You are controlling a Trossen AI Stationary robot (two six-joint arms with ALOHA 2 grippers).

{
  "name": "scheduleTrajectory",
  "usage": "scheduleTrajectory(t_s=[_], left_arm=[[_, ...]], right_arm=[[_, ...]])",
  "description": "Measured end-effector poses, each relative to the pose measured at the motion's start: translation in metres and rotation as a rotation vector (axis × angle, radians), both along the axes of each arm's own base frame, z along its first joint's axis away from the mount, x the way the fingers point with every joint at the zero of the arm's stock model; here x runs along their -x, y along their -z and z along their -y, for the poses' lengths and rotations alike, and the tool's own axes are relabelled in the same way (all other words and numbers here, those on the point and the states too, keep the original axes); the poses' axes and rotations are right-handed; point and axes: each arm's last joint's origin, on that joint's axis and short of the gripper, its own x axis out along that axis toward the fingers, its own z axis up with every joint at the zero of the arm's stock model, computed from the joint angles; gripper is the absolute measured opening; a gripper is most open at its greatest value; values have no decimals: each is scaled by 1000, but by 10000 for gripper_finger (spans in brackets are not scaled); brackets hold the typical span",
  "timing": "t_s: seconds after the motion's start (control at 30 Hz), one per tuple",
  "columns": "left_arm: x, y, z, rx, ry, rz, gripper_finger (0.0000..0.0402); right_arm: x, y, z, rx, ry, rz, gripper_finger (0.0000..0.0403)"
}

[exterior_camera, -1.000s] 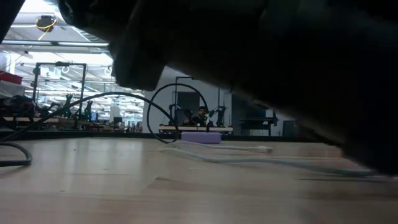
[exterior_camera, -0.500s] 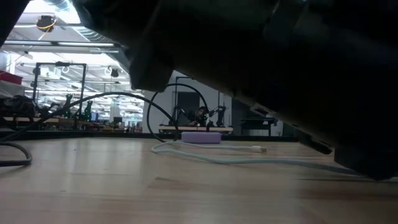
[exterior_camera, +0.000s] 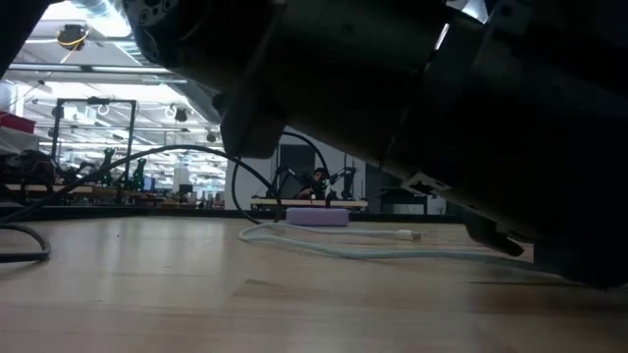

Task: Insert USB
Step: Remove the white usb cable from the green charger adapter

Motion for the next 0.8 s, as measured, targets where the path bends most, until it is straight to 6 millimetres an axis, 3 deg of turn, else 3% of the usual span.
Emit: scheduleTrajectory(t_s=[0.1,0.2,0.43,0.8], left_arm=[[0,0,-1,5,-6,5,170],[-1,0,-2,19,-13,4,170],[0,0,0,28,-21,5,170],[0,1,0,20,-20,5,170]], right_arm=[[24,-3,-12,-52,76,180,148],[33,15,-23,-112,132,261,136],[13,64,-33,-75,259,318,124],[6,70,-37,-62,241,335,106]])
